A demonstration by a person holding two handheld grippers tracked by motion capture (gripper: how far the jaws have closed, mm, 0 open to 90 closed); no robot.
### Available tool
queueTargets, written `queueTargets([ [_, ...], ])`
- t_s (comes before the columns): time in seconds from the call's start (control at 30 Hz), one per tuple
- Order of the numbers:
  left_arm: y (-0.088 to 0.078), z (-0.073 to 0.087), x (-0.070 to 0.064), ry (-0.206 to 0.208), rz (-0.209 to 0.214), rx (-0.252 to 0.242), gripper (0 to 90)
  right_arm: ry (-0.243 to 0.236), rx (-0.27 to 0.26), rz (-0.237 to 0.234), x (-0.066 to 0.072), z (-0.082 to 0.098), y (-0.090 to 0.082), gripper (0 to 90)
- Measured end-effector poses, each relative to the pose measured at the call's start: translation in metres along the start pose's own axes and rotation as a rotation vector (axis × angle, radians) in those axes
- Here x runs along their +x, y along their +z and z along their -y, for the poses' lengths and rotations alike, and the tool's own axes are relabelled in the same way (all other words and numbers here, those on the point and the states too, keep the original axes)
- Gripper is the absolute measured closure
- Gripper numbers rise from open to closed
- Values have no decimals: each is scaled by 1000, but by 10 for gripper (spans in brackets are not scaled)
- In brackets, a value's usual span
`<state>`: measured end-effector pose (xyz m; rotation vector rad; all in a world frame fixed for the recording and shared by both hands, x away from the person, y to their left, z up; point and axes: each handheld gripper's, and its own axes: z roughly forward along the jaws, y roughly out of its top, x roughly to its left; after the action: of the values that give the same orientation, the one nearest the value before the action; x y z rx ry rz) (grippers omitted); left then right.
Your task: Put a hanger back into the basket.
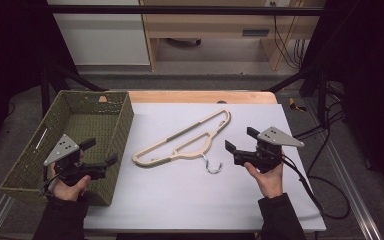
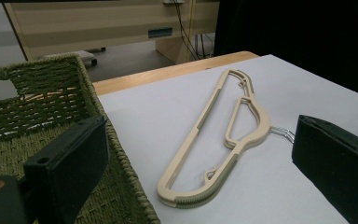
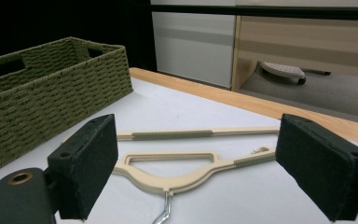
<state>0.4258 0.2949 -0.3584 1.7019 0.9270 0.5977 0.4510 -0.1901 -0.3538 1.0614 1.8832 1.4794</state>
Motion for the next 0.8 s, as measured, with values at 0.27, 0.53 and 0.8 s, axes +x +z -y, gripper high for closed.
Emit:
queueTargets([
  [0.27,-2,0,2,-9,-6,-10,37,-24,69,-26,11,3,32,176],
  [0.53,0,0,1,-2,-1,-10,36,-25,143,-31,11,16,59,234],
  [0.8,4,0,-7,25,19,0,36,-35,244,-27,15,38,85,307],
])
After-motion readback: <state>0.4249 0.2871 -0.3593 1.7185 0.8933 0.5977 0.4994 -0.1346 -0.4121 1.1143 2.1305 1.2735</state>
